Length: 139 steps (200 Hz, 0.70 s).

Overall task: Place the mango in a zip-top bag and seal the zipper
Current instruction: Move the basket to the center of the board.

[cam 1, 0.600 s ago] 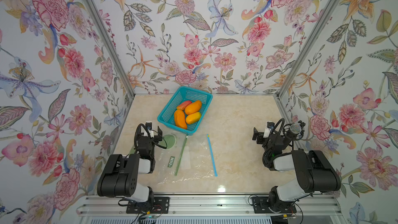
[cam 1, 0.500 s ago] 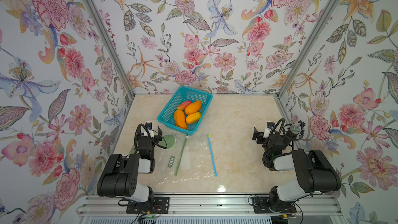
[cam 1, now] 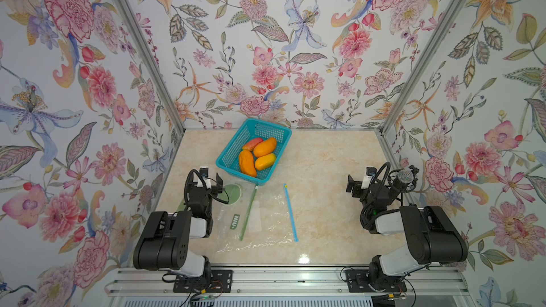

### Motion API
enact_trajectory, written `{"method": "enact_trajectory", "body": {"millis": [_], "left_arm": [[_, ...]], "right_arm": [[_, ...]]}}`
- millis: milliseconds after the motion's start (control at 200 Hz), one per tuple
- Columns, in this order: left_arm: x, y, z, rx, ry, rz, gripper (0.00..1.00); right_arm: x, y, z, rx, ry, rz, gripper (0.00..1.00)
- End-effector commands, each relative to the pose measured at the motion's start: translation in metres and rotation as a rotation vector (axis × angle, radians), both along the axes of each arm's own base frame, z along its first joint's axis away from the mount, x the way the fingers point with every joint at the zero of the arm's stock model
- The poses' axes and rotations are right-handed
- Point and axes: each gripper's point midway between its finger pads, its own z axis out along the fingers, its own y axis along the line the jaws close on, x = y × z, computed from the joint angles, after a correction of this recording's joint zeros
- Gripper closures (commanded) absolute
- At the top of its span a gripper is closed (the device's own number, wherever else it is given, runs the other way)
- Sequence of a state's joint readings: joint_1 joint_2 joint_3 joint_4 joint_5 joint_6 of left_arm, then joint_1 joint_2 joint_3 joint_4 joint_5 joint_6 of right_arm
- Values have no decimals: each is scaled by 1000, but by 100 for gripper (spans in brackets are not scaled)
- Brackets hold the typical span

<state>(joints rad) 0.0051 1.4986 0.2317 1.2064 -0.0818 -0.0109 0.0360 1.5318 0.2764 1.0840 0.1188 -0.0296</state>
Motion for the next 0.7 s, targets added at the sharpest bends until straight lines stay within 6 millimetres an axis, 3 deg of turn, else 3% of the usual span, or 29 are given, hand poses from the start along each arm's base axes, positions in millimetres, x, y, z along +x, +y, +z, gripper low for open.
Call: {"method": "enact_trajectory", "body": {"millis": [0, 255, 505, 606, 691], "left_arm": [[5, -5, 8, -1, -27, -21, 1], [13, 1, 19, -12, 10, 20, 1], [5, 13, 65, -49, -66, 94, 1], [10, 13, 81, -95, -76, 104, 1], [7, 16, 91, -141, -107, 131, 1]], "right_arm": [[2, 0, 14, 7, -35, 2, 0], [1, -8, 22, 2, -35, -59, 0], [2, -18, 68, 90, 12, -147, 0], [11, -6, 80, 142, 114, -156, 0], [22, 23, 92, 148, 168, -110, 8]]}}
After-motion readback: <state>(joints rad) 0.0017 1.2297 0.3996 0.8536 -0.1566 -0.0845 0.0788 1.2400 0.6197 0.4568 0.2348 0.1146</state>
